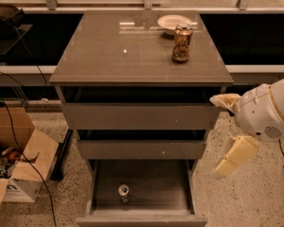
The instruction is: Pick redbull can from bottom drawer and place on counter
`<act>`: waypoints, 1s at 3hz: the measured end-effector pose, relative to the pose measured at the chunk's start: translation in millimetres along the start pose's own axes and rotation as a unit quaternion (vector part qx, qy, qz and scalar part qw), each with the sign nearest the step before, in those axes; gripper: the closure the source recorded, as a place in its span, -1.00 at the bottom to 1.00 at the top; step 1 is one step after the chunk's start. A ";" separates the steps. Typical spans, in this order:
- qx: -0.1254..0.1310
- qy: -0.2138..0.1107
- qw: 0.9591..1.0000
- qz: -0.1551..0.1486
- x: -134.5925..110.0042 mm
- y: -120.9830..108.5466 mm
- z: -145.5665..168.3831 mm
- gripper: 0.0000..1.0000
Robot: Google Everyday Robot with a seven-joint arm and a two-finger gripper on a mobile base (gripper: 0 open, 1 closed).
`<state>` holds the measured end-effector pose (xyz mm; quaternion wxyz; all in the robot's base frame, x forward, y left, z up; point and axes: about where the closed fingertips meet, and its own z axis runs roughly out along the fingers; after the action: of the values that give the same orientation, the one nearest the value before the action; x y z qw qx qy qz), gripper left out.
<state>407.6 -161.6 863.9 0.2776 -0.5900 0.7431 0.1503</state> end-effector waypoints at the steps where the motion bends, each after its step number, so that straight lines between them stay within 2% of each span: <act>1: -0.021 0.014 1.000 0.012 8.8 7.1 24.3 -1.00; 2: -0.042 -0.003 0.999 0.022 17.9 18.6 63.0 -1.00; 3: -0.055 -0.041 0.997 0.039 33.2 28.6 109.0 -1.00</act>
Offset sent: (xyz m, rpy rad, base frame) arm -0.0035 0.0529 -0.1178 0.1312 0.1051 0.0229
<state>400.9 -120.5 754.0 0.2689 -0.5680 0.7442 0.2260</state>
